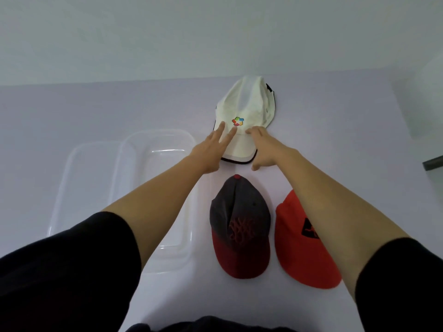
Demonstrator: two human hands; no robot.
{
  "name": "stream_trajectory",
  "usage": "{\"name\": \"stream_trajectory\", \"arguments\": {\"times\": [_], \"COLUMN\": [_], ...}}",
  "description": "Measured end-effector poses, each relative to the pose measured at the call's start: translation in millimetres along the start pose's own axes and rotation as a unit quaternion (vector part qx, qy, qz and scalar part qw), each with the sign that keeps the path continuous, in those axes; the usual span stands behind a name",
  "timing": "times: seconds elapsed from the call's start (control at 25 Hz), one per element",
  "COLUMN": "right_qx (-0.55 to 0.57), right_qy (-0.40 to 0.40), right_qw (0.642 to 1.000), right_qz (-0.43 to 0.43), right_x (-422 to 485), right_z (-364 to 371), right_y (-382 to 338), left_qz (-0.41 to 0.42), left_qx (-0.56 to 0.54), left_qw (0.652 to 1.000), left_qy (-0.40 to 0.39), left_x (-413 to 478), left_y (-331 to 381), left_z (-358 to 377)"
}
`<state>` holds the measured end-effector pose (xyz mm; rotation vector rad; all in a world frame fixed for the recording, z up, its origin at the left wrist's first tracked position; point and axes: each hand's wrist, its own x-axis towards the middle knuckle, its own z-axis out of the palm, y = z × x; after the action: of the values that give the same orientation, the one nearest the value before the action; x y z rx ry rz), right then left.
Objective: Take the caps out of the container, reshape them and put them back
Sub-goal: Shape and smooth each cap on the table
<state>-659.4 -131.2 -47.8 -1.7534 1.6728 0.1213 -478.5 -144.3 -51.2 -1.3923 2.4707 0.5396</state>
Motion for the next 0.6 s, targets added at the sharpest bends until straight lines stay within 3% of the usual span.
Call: {"name": "stream_trajectory", "arguments": {"times": [0.36, 0.52, 0.6], "right_qx": [-0.026, -0.024, -0.045], "right_qy": [0.038, 0.188, 0.247], "right_qw": [0.999, 0.979, 0.966], "right_qz": [0.017, 0.068, 0.055], "right_x": [-2, -10, -17], "right_z": [17, 16, 5], "right_y": [-2, -14, -24], "left_qz": [0.011, 0.017, -0.027], "left_qx": [0.07, 0.144, 0.11], "left_qw": [0.996, 0.983, 0.98], "left_qy": [0.046, 0.115, 0.161], "left_x": [16, 6, -2], "left_y": [7, 27, 37], "left_z": [15, -12, -27]}}
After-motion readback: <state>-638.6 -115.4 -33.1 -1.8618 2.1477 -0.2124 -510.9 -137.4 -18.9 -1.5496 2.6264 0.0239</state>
